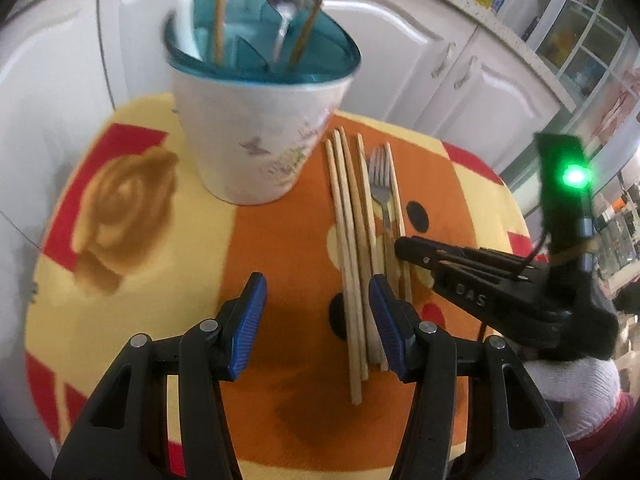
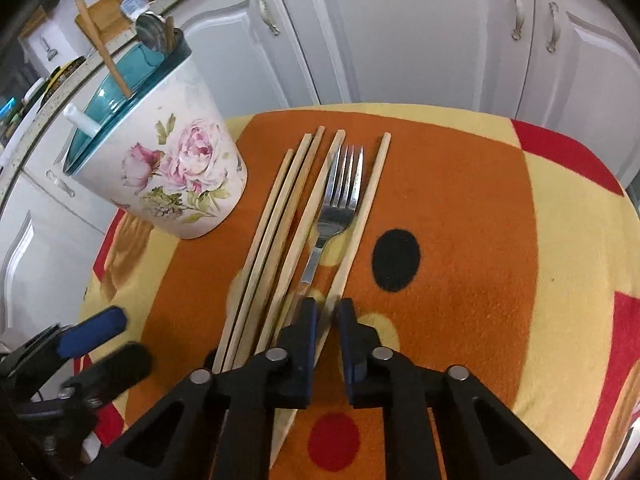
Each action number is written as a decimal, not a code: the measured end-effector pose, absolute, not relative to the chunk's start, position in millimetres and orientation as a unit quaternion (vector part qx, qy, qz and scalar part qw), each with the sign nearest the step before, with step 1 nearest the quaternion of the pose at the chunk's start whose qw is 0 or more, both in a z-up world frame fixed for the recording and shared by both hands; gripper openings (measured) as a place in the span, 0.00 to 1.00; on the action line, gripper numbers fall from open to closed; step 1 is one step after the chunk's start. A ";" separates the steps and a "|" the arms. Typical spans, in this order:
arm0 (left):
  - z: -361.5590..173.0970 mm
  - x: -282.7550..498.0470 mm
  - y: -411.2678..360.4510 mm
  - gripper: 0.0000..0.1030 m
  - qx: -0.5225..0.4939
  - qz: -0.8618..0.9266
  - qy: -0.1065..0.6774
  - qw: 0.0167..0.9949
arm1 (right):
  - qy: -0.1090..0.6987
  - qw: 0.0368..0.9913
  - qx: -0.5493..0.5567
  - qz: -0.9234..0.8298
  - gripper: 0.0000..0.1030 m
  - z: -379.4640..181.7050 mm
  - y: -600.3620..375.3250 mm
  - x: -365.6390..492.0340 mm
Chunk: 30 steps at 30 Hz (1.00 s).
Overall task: Organize utensils
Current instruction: 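Close the right tool on a wooden chopstick while the left tool moves to the chopsticks, then grasp another wooden chopstick with the left tool while the right tool lifts its chopstick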
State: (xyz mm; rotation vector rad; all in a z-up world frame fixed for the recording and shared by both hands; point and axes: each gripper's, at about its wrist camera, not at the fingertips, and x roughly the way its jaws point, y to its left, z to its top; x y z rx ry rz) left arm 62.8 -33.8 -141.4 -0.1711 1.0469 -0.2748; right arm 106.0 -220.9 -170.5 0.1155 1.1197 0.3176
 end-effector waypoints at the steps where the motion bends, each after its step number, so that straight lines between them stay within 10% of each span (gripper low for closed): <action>1: -145.7 65.5 -37.9 0.51 -0.080 -0.135 0.503 0.850 | 0.528 0.834 0.056 0.148 0.06 -170.5 -224.0 104.8; 10: -171.6 89.0 -49.4 0.31 -0.075 -0.131 0.523 0.839 | 0.542 0.820 0.107 0.149 0.05 -174.3 -248.3 103.7; 30: -169.9 97.4 -56.4 0.24 -0.052 -0.134 0.532 0.835 | 0.533 0.826 0.085 0.162 0.06 -175.5 -243.0 102.5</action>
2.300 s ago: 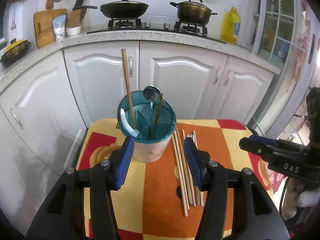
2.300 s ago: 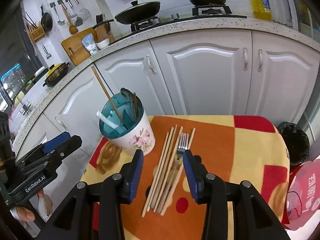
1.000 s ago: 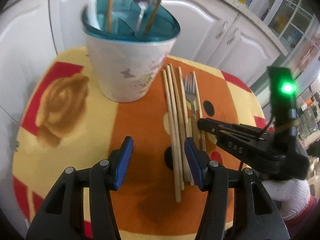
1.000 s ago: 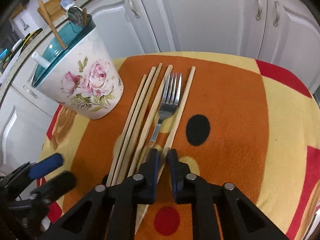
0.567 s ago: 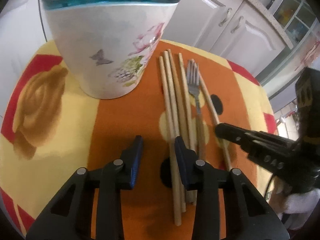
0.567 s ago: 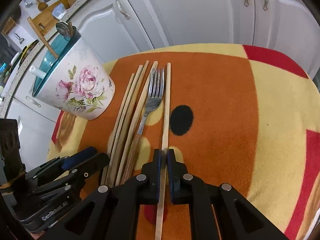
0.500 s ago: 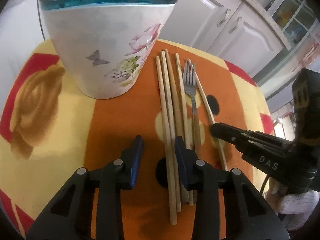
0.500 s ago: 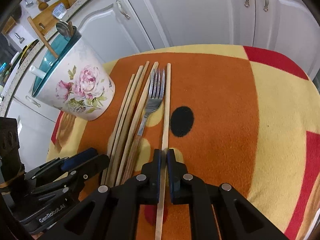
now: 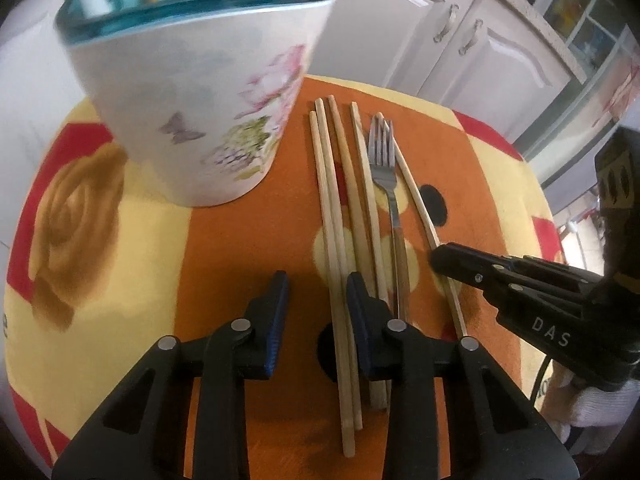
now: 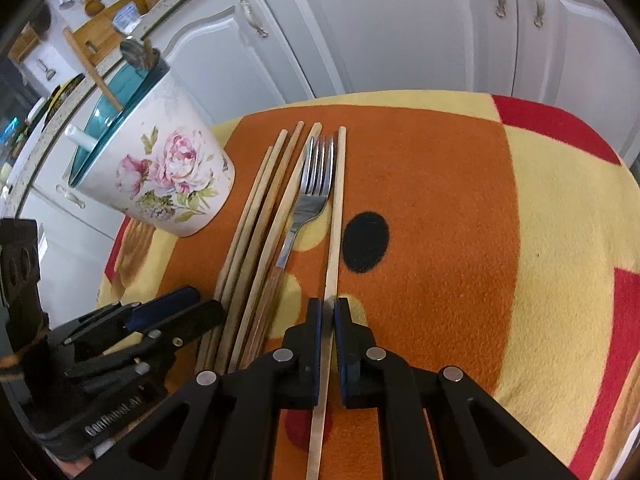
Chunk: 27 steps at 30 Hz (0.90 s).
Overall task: Organize utensils
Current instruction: 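Grasp another wooden chopstick with the left tool while the right tool lifts its chopstick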
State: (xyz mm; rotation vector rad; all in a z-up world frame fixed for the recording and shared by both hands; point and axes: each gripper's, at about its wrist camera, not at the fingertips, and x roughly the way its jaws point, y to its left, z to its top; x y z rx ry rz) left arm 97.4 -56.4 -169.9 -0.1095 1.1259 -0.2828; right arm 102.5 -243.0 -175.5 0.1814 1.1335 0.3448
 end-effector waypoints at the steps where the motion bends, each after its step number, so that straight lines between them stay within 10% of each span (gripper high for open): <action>1: -169.9 98.0 -54.3 0.21 -0.054 -0.133 0.531 0.835 | 0.533 0.826 0.084 0.163 0.06 -175.4 -243.0 102.0; 5: -169.7 98.2 -57.1 0.05 -0.050 -0.147 0.531 0.833 | 0.535 0.822 0.096 0.169 0.05 -175.5 -247.9 99.3; 21: -163.0 66.3 -13.0 0.00 -0.047 -0.188 0.558 0.807 | 0.555 0.807 0.136 0.149 0.05 -178.6 -307.9 30.8; 27: -153.9 82.0 -38.6 0.26 -0.077 -0.202 0.545 0.810 | 0.558 0.810 0.118 0.139 0.05 -175.5 -300.6 38.6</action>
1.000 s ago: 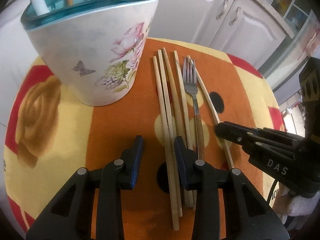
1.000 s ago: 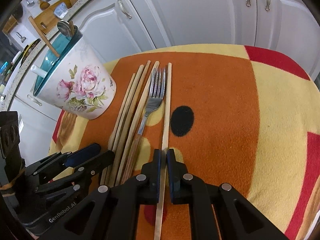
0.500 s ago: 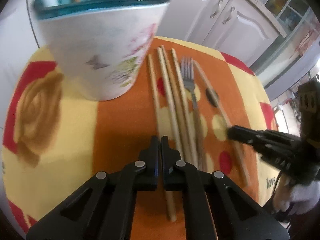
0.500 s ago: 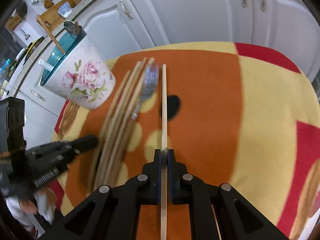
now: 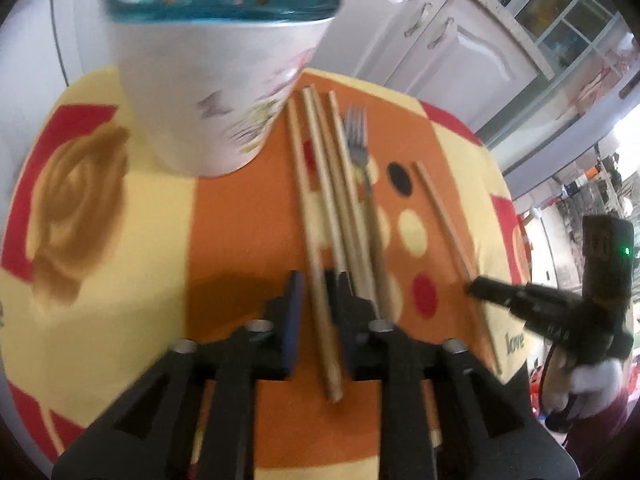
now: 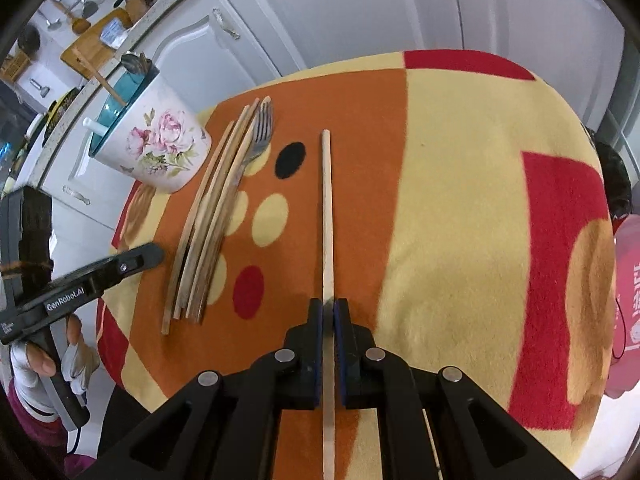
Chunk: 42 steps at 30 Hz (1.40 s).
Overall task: Organize utensils
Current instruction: 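Grasp another wooden chopstick with the left tool while the right tool lifts its chopstick, then lift and carry both chopsticks over the teal holder with both tools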
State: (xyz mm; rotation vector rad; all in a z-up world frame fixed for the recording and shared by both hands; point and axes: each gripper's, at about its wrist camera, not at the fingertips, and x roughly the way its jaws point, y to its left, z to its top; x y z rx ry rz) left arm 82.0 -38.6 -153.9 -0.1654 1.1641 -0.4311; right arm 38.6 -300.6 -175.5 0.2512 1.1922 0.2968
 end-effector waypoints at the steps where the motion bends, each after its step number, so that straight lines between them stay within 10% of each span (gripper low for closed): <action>1: -154.2 85.0 -44.2 0.30 -0.076 -0.200 0.543 0.812 | 0.559 0.810 0.113 0.134 0.05 -176.4 -300.0 40.2; 6: -166.3 98.7 -56.0 0.29 -0.056 -0.166 0.549 0.817 | 0.560 0.810 0.114 0.132 0.05 -176.9 -296.4 47.9; 10: -167.2 98.0 -49.9 0.04 -0.055 -0.181 0.548 0.815 | 0.553 0.812 0.118 0.146 0.05 -178.7 -296.5 48.1; 22: -164.1 36.3 -6.3 0.00 0.020 -0.222 0.585 0.780 | 0.580 0.788 0.123 0.168 0.05 -178.2 -300.0 10.3; 25: -159.8 30.4 6.3 0.00 0.008 -0.214 0.585 0.782 | 0.567 0.795 0.140 0.166 0.24 -169.2 -300.1 20.9; 28: -147.7 39.9 10.5 0.04 -0.019 -0.200 0.568 0.798 | 0.554 0.804 0.138 0.168 0.30 -159.1 -293.0 33.3; 32: -142.7 58.6 -10.7 0.34 -0.043 -0.197 0.552 0.809 | 0.548 0.808 0.139 0.165 0.30 -154.1 -285.6 43.8; 38: -165.2 69.1 -39.4 0.34 -0.009 -0.179 0.560 0.809 | 0.551 0.806 0.143 0.163 0.30 -155.9 -288.5 43.8; 39: -164.1 69.8 -40.8 0.31 -0.008 -0.179 0.553 0.814 | 0.549 0.807 0.143 0.160 0.30 -156.2 -289.8 44.8; 40: -166.1 71.5 -42.9 0.07 -0.001 -0.182 0.558 0.809 | 0.548 0.809 0.146 0.157 0.30 -155.8 -292.2 46.0; 42: -168.4 71.1 -41.1 0.05 -0.002 -0.192 0.560 0.806 | 0.546 0.809 0.152 0.154 0.30 -154.8 -294.7 48.8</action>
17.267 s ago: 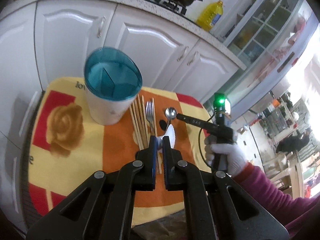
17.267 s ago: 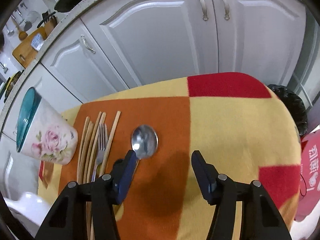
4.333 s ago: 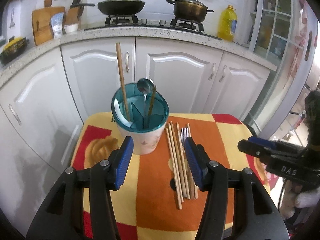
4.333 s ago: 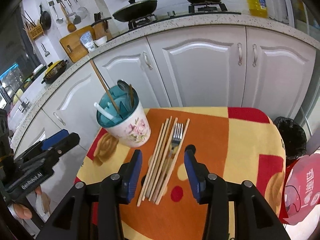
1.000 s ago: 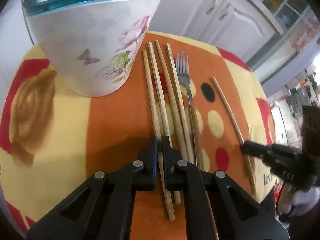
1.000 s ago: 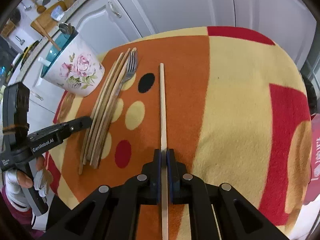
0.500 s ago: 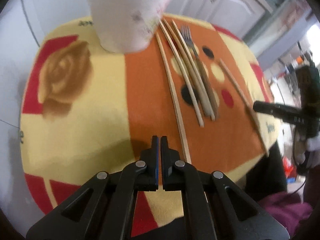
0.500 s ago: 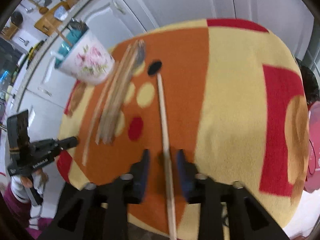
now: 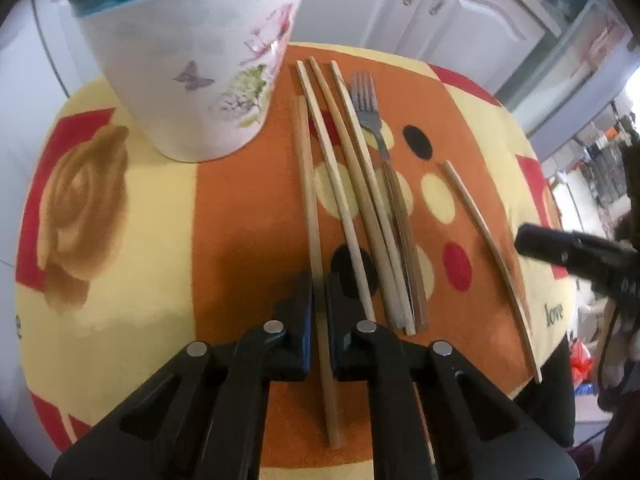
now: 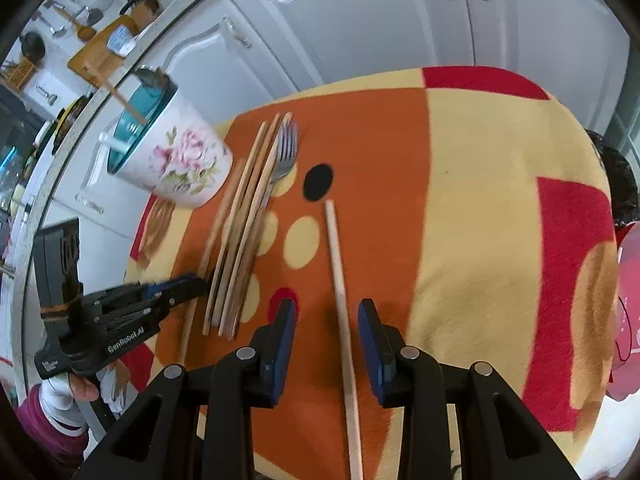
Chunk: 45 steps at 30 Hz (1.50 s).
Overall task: Organize utensils
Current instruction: 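Lift and carry both chopsticks over the teal holder with both tools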
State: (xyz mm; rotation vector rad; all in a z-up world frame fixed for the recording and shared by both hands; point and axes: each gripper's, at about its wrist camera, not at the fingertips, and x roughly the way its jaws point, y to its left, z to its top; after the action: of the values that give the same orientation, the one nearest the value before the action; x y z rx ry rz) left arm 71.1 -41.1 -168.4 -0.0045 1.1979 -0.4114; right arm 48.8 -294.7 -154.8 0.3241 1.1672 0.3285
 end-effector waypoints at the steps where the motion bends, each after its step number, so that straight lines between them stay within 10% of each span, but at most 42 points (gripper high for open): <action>1: -168.8 68.7 -39.0 0.04 -0.001 -0.197 0.560 0.805 | 0.546 0.810 0.152 0.152 0.30 -154.8 -294.6 50.1; 12: -158.5 28.1 14.5 0.04 0.038 -0.195 0.586 0.786 | 0.543 0.816 0.127 0.150 0.30 -157.8 -276.8 67.8; 17: -144.9 39.3 18.9 0.34 0.007 -0.194 0.569 0.799 | 0.551 0.816 0.110 0.137 0.30 -168.0 -270.7 89.7; 28: -151.2 105.0 -32.5 0.35 0.046 -0.163 0.534 0.828 | 0.556 0.816 0.063 0.142 0.29 -175.4 -260.6 103.2; 35: -168.0 113.8 -54.0 0.15 0.100 -0.154 0.532 0.826 | 0.549 0.822 0.030 0.149 0.06 -176.9 -258.5 109.8; 45: -128.2 107.9 -21.0 0.04 0.011 -0.195 0.522 0.831 | 0.499 0.843 0.090 0.178 0.05 -127.1 -279.7 85.3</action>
State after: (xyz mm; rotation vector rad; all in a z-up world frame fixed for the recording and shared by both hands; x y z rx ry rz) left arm 107.9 -21.0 -128.2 0.0235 1.1063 -0.4135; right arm 85.3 -279.7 -127.1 0.1892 1.0539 0.3757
